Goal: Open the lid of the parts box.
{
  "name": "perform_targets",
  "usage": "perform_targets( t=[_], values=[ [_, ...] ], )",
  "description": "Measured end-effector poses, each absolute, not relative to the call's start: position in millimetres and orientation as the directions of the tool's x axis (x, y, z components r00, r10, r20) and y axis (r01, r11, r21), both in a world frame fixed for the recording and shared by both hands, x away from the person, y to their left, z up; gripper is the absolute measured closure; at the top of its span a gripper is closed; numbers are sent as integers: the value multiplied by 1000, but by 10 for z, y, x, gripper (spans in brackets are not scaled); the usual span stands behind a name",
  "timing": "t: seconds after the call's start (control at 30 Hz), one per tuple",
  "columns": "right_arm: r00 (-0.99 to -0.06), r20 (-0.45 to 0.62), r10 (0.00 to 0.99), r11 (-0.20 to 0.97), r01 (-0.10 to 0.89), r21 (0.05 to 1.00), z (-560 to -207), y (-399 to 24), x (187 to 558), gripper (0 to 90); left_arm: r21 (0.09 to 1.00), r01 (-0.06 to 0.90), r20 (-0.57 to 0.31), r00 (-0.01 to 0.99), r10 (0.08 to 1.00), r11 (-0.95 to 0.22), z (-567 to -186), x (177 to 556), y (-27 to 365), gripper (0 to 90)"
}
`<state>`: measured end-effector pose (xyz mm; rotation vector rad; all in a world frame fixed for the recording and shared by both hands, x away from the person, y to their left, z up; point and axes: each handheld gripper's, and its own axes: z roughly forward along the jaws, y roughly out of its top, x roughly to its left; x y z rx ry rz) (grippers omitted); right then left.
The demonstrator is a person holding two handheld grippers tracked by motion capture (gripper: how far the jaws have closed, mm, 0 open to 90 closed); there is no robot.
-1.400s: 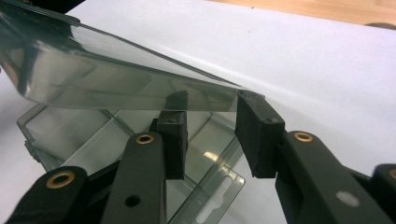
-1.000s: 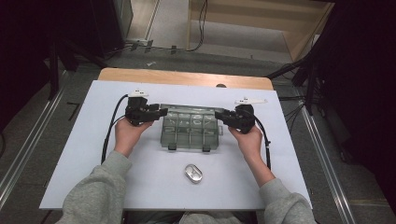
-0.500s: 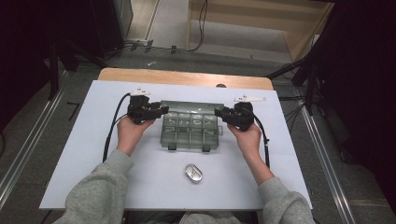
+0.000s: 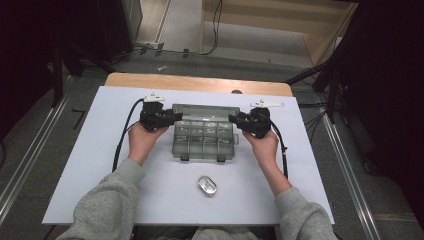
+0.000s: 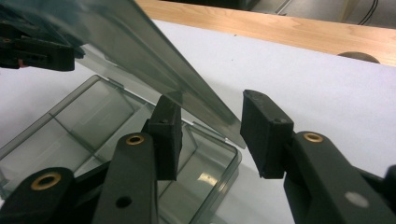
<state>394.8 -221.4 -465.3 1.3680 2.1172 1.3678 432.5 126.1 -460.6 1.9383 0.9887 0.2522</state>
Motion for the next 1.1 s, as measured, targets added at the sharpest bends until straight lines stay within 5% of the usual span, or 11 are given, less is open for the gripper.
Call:
perform_targets(
  t=[1.1],
  values=[
    [-470, 198, 860, 98, 533, 840, -4869, -2104, 4109, 617, 829, 497, -132, 621, 773, -257, -4785, 4405, 1119, 591]
  ],
)
